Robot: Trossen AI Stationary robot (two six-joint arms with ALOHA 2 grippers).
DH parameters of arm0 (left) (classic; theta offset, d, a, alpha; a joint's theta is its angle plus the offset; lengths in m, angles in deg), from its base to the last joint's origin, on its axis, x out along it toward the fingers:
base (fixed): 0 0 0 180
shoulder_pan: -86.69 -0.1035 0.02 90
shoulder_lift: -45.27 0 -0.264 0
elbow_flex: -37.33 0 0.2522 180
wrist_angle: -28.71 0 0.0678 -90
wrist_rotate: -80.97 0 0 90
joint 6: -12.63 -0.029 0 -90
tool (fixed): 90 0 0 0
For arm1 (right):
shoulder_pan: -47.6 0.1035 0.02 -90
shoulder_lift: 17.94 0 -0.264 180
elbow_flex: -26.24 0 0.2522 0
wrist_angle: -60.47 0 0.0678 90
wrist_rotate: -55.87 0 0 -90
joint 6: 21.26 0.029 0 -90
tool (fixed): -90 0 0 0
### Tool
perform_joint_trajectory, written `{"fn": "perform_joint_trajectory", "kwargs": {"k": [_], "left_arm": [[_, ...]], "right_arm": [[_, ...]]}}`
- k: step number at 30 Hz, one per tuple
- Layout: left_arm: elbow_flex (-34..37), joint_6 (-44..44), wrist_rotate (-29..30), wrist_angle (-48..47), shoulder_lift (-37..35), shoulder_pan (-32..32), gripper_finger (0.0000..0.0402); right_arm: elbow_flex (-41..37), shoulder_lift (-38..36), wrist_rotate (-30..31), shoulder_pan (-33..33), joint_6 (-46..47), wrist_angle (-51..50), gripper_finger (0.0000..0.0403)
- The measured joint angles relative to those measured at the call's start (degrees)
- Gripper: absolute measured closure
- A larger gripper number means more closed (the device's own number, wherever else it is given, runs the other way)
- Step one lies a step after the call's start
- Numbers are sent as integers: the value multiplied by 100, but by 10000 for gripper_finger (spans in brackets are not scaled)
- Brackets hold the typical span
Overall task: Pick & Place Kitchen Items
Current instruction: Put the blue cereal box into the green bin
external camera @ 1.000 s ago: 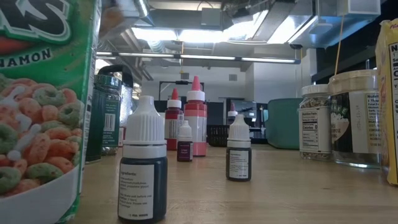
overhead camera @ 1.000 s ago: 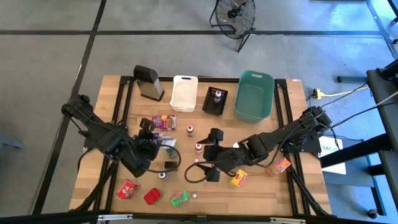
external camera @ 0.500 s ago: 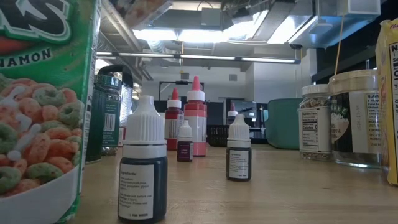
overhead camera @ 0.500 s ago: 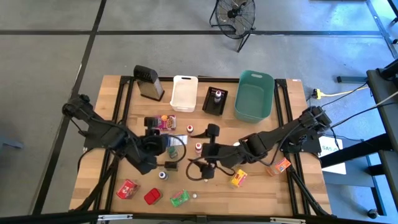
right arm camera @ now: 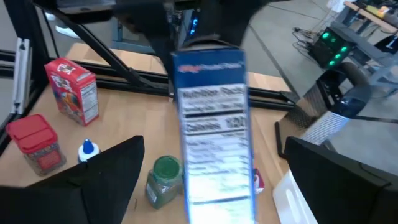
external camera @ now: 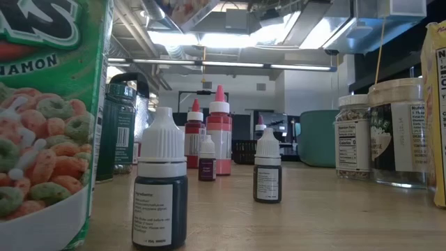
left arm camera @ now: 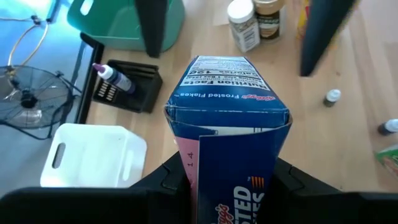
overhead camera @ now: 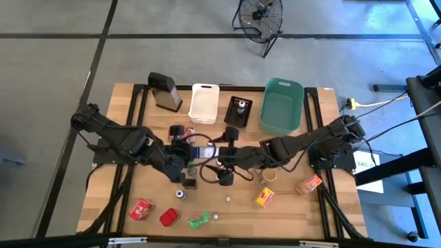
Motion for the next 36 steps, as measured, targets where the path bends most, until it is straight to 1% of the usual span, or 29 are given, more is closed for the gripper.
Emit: {"fn": "perform_joint_trajectory", "kwargs": {"k": [2,8,11,15,18,28,31,36], "left_arm": [[0,-10,-47,0,0,-87,288],[0,-13,-447,66,0,-288,288],[0,-22,-453,188,0,-322,288],[-2,-333,-493,328,0,-320,288],[-2,-363,-566,380,1,-320,288],[-2,-463,-565,425,2,-317,288],[-2,-461,-565,425,2,-317,288],[-2,-463,-564,425,2,-317,288]], "right_arm": [[0,0,-43,-48,-83,13,13],[0,0,-62,-184,-277,138,13],[0,0,-127,-278,-331,158,13],[0,0,-494,-416,-286,182,13],[0,0,-668,-462,-248,187,13],[0,0,-688,-475,-108,-65,13],[0,9,-874,-475,27,-315,13],[2,116,-917,-479,43,-262,13]]}}
